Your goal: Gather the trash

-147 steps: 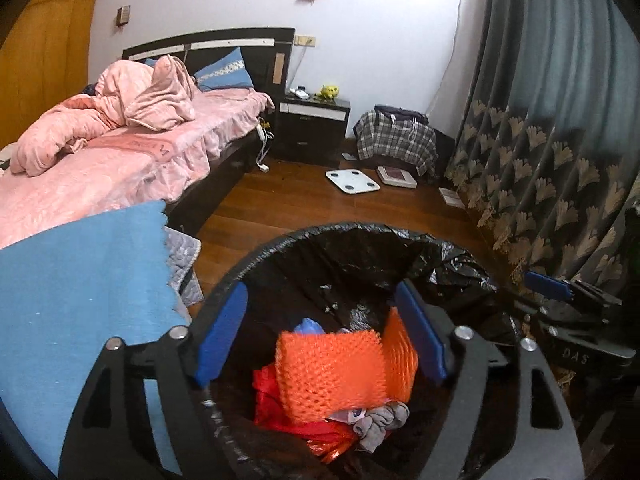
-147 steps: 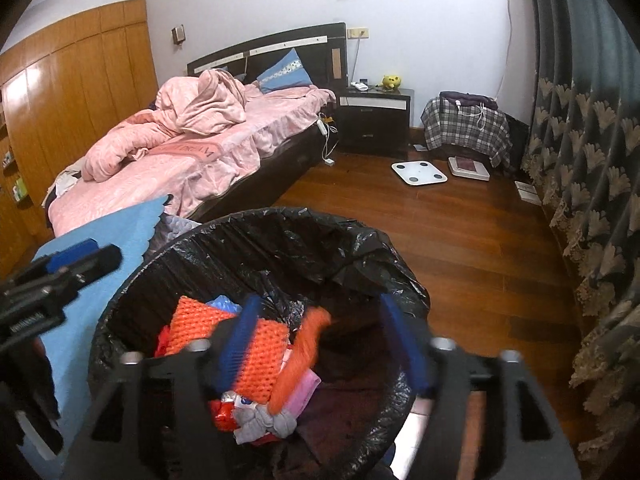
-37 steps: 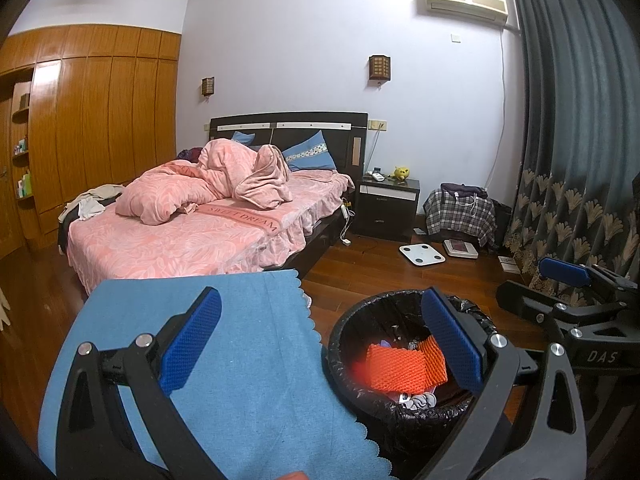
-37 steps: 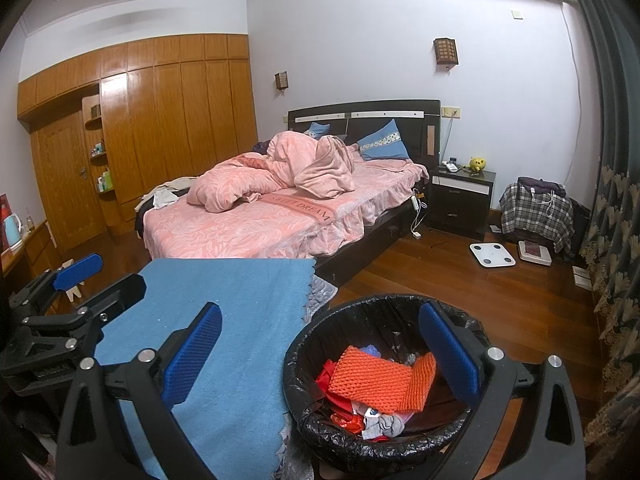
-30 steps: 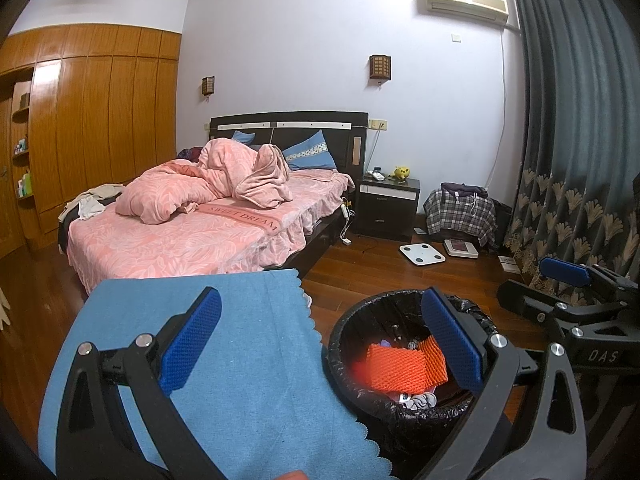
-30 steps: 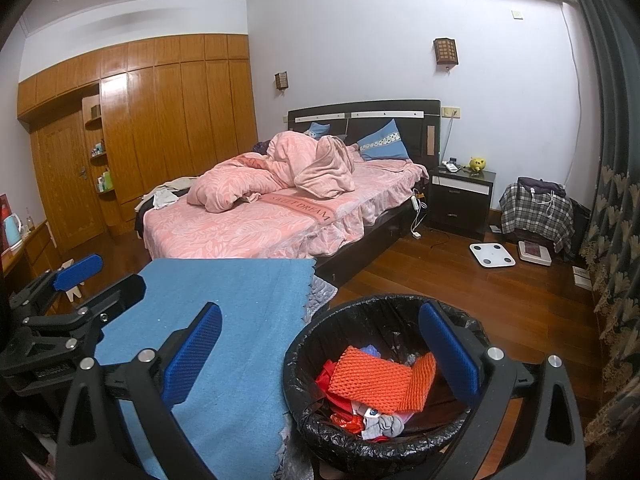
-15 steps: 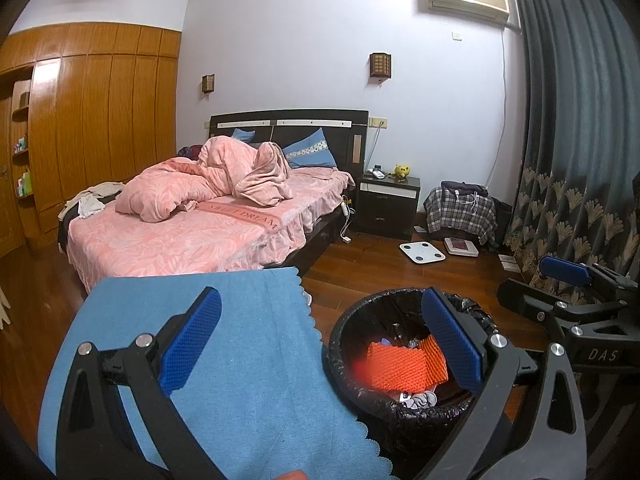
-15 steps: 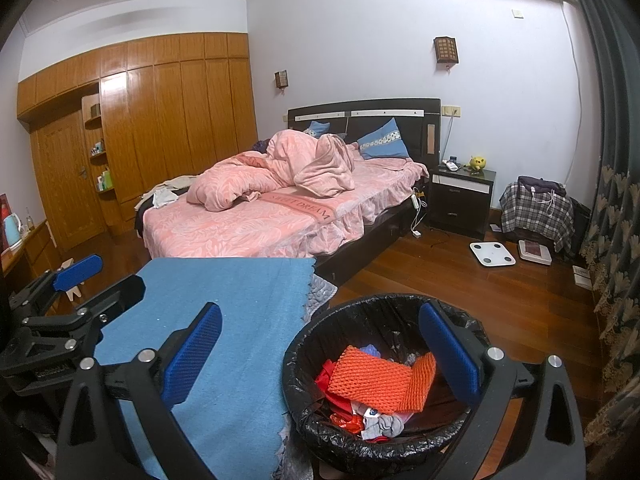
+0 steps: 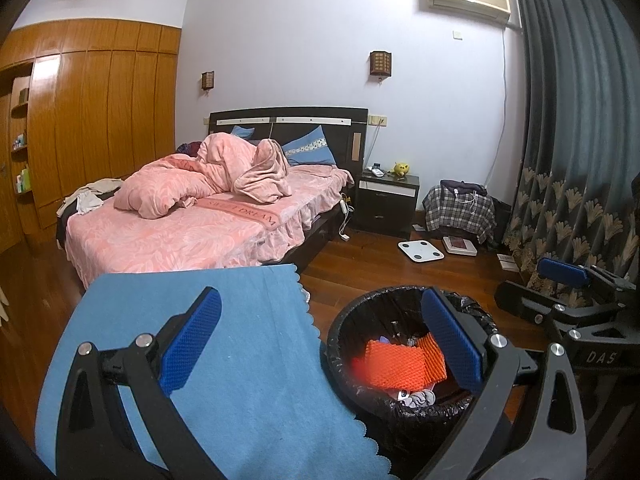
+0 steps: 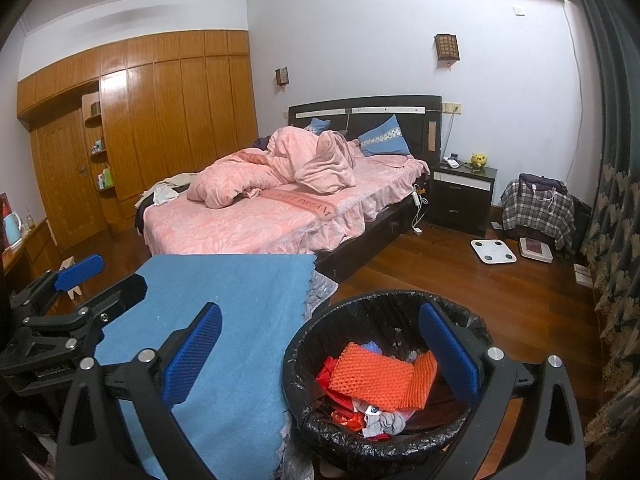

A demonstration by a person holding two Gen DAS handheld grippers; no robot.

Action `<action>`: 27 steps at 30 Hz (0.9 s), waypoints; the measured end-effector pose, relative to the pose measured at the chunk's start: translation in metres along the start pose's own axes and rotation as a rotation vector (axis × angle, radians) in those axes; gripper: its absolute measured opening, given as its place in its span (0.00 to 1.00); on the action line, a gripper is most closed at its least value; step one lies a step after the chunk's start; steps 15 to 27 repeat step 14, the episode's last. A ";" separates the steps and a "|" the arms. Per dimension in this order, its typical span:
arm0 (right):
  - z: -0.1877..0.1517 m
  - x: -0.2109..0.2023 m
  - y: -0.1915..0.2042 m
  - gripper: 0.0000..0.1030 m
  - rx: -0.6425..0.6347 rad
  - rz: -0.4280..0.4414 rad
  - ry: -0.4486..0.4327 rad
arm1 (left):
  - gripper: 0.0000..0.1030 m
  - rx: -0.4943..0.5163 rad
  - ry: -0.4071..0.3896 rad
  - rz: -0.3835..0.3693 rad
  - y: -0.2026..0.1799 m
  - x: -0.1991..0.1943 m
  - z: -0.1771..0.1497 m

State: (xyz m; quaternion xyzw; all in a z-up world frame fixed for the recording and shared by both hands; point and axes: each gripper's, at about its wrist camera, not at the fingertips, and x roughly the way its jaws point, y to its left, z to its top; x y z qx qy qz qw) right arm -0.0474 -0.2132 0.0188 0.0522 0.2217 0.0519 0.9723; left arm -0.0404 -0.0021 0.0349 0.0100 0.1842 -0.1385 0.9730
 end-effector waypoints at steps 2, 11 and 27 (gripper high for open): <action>0.000 0.000 0.001 0.94 0.000 0.000 0.001 | 0.95 0.000 -0.001 0.002 0.000 0.000 0.000; 0.000 0.000 0.001 0.94 0.000 0.000 0.001 | 0.95 -0.004 0.011 0.005 -0.004 -0.005 -0.008; 0.000 0.000 0.002 0.94 0.000 0.001 0.002 | 0.95 -0.003 0.014 0.006 -0.005 -0.004 -0.007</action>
